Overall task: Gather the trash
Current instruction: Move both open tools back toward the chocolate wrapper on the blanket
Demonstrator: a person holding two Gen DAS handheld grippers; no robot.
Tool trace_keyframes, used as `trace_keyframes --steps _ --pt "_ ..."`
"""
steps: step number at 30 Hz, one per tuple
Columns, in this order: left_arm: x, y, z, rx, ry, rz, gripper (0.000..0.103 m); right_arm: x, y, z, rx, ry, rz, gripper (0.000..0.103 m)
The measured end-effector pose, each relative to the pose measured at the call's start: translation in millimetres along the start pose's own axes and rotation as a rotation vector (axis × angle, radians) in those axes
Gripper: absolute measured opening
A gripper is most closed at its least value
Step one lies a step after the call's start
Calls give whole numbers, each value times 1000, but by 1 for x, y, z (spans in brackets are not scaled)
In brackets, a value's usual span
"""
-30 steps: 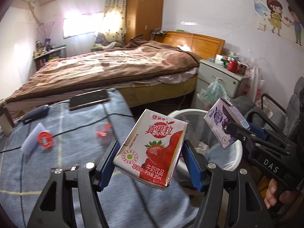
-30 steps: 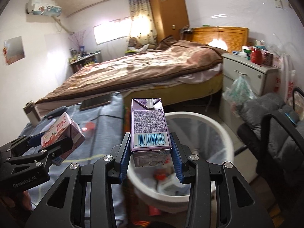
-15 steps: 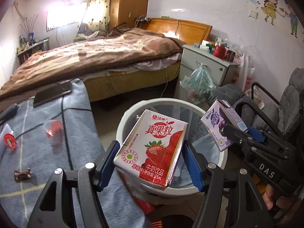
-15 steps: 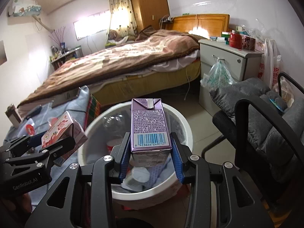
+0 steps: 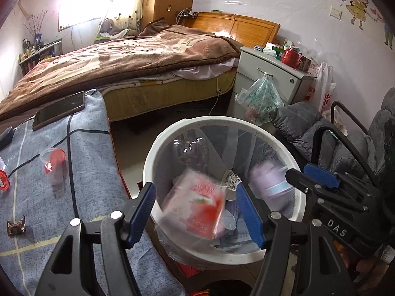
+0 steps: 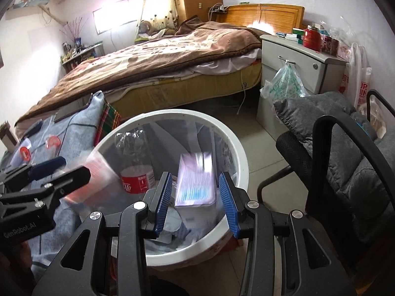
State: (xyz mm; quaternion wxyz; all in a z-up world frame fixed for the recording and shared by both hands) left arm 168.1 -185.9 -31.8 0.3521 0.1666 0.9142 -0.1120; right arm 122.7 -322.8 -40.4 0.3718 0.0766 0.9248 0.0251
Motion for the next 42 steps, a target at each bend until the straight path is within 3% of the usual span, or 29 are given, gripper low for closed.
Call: trace_keyframes --steps 3,22,42 --pt "0 3 -2 -4 -6 -6 75 1 1 0 15 0 -7 56" --pt "11 44 -46 -39 -86 -60 75 -2 26 -21 -36 -72 21 57" --pt "38 131 -100 -164 -154 -144 75 -4 107 -29 -143 -112 -82 57"
Point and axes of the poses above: each gripper's, at about its wrist camera, not at the fingertips, and z roughly the way its jaws point, y to its left, x to its underside, the point moved 3 cm from there along z, roughly the way its jaws point, and after that the axes turned 3 degrees about -x, right-handed, at the moved point
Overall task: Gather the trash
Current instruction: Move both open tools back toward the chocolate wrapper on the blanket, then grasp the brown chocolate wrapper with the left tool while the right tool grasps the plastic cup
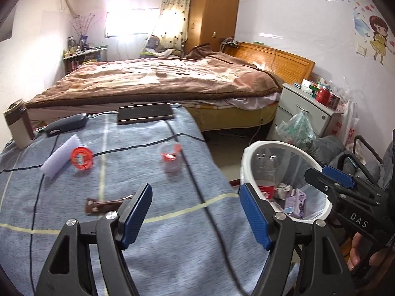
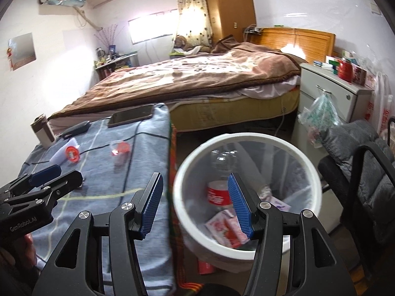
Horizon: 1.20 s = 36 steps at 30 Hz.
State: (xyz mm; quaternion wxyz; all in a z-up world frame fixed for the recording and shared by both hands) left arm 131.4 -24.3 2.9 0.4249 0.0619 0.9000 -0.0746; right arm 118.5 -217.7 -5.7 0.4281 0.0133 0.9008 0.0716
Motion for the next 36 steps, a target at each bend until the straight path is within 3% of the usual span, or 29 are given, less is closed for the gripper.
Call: trace_keyframes --steps 12,19,22,25,28,32,36 --pt "16 69 -13 -67 -5 -36 75 0 46 17 -72 20 -71 57" --pt "28 102 -7 -104 40 -37 75 0 67 29 -98 39 -102 57" --pt "32 109 -4 -95 58 -32 75 -1 75 38 -98 58 -115 57" --pt "34 114 0 -9 78 -42 75 -3 84 45 -97 68 -134 57" --pt "35 113 8 -42 96 21 75 -4 89 53 -91 83 -140 57" --pt "32 112 21 -17 121 58 75 -4 95 59 -92 95 -140 57" --pt "30 111 37 -44 149 117 75 -3 99 66 -86 107 -155 57"
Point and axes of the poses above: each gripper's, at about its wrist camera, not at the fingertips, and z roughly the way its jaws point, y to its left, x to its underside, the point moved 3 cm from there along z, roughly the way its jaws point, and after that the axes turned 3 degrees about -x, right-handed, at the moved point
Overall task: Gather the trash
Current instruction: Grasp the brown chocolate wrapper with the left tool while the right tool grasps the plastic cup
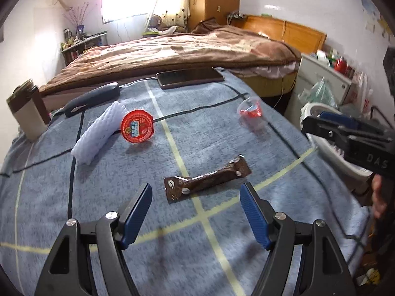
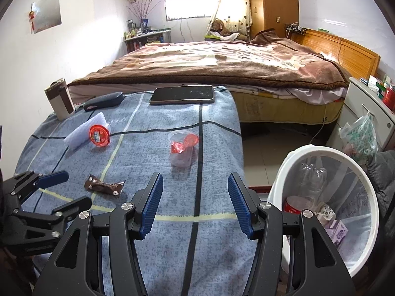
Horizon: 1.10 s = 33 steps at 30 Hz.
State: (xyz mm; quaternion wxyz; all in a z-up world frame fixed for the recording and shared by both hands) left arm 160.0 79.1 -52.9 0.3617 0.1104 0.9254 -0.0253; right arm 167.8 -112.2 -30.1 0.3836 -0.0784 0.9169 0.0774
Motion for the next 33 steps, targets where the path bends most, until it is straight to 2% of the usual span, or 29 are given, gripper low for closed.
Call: trace_keyframes --steps 7,10,13,16,18,19,20,24,26,33 --pt "-4 -5 25 -34 43 93 75 -5 -2 11 -6 21 34 57" --pt "-6 -6 34 -28 64 98 75 -8 -3 15 -7 25 38 57" --pt "-11 -11 38 -54 50 138 75 -10 -3 18 -7 30 42 57" --pt "-15 -11 44 -38 57 131 75 -10 -4 23 -5 39 48 57" --pt "-16 -3 46 -13 64 72 65 -11 -4 25 -7 45 47 57" --pt "-16 1 46 -11 63 49 63 -11 -3 26 -7 46 44 57" --pt "-16 4 44 -10 54 35 61 -11 -3 27 -5 47 41 57" --pt "-11 13 44 12 65 -19 42 -12 -1 33 -7 61 35 57" --pt "-11 18 42 11 60 -44 36 -13 0 39 -7 72 27 56" --pt "-9 25 41 18 52 -84 26 -16 6 54 -6 102 5 57"
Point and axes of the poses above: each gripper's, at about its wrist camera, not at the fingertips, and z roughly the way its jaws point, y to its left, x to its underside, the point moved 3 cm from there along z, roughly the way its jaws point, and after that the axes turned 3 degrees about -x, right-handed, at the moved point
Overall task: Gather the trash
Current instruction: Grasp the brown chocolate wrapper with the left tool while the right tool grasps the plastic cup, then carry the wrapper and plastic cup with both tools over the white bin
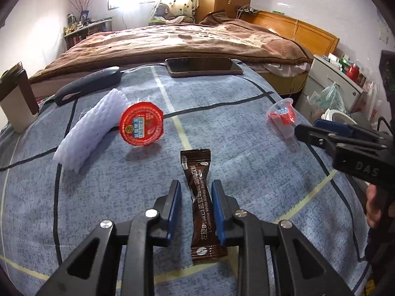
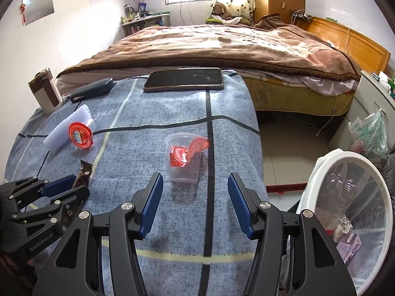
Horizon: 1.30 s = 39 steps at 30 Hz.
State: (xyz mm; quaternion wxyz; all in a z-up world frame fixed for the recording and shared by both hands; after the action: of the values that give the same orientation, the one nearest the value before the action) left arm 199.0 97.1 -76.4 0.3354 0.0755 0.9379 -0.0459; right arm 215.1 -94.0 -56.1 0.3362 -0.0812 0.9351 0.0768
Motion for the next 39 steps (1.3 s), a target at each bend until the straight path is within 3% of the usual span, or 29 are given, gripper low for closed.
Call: trace_keyframes --steps 10,18,39 --pt "0 5 0 -4 -3 -27 24 -8 6 14 -7 7 -15 56" --pt "0 6 1 -8 -1 -31 24 -6 4 22 -6 18 -4 32" --pt "6 -1 -18 -24 -15 -65 21 3 4 -5 -61 -21 21 32"
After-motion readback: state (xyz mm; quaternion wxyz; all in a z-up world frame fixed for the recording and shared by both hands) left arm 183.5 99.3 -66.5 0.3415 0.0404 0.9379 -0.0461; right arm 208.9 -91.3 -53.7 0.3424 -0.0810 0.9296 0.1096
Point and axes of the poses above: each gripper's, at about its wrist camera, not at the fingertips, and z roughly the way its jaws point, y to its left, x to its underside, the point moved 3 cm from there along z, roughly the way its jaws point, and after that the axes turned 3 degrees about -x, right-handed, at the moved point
